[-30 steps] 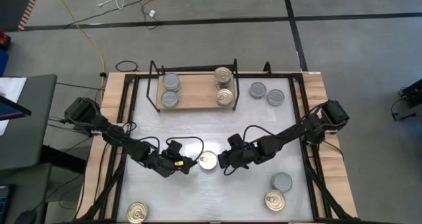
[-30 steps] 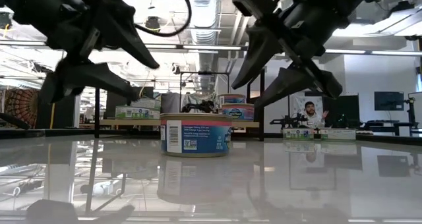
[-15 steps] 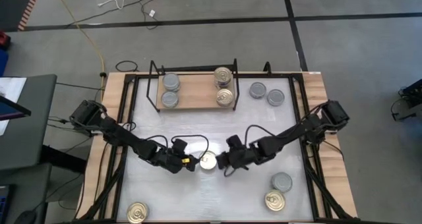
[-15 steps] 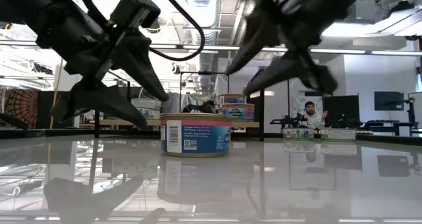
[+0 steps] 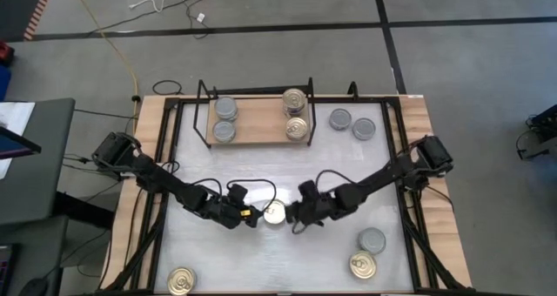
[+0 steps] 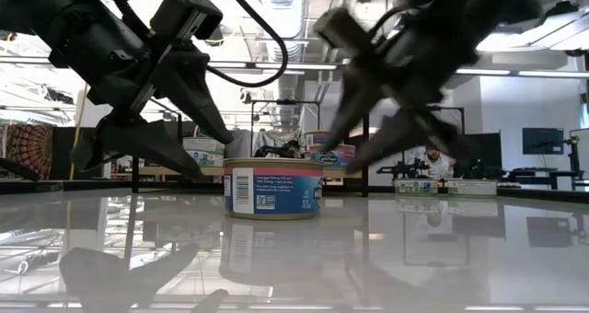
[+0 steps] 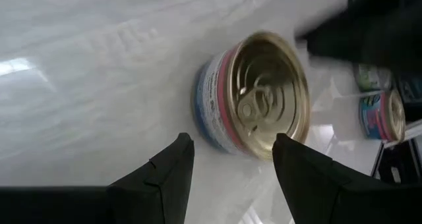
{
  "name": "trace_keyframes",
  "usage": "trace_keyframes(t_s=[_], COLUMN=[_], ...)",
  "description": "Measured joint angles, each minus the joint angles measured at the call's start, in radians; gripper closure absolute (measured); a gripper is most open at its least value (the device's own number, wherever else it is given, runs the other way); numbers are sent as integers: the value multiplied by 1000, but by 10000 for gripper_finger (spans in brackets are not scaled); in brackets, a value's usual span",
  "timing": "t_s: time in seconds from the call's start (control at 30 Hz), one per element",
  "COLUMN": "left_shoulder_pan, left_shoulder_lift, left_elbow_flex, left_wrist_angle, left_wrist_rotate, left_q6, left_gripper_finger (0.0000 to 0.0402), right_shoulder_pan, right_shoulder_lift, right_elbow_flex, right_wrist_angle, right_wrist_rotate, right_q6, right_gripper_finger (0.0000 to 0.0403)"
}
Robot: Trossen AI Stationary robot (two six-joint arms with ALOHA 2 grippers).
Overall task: Stack canned seafood by type on shelf
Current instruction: Stack the blue tuna can on top of the blue tuna can on the shelf
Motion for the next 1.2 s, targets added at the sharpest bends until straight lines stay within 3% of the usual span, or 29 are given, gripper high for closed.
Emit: trace_keyframes(t_s=[0.6, 0.97, 1.2], left_shoulder_pan=[0, 0, 0], left_shoulder_lift=[0, 0, 0], left_elbow_flex=[0, 0, 0], left_wrist_angle=[0, -2, 5], left_wrist_rotate=[11, 46, 46], left_q6=[-1, -99, -128], left_gripper_finger=[205, 205, 205], right_shoulder_pan=[-14, -16, -16], right_shoulder_lift=[93, 89, 89], right_elbow_flex=[3, 3, 3], right_wrist_angle=[159, 160, 160], right_wrist_rotate=[-66, -64, -64], right_q6=[-6, -14, -14], right_gripper_finger=[245, 319, 332])
